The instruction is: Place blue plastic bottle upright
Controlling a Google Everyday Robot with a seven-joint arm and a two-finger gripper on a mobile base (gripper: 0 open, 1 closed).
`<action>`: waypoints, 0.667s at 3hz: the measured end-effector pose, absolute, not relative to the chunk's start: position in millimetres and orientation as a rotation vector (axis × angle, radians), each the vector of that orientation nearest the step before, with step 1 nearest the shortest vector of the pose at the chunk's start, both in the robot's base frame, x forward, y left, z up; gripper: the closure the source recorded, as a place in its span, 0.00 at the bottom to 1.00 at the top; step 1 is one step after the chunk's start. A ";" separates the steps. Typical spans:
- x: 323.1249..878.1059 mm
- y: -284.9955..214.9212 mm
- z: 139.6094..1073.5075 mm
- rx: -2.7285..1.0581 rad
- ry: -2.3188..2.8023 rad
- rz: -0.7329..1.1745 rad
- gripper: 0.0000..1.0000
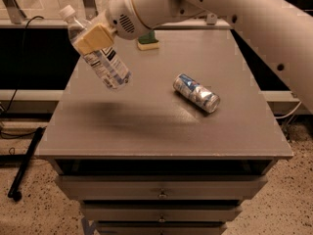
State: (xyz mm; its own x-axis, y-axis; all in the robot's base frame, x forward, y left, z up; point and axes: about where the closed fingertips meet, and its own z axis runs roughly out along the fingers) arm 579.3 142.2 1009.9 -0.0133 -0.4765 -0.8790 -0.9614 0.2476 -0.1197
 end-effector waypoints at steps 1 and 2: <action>565.0 126.9 1015.4 -1.298 1.520 0.749 1.00; 549.8 107.4 1010.3 -1.217 1.385 0.832 1.00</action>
Offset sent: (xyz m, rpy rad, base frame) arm -0.0384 -0.0588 -0.0010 0.3808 -0.1190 0.0566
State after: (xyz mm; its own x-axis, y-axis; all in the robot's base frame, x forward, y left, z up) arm 549.8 107.4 1010.3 0.0831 -0.2221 -0.9715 -0.9618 0.2373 -0.1365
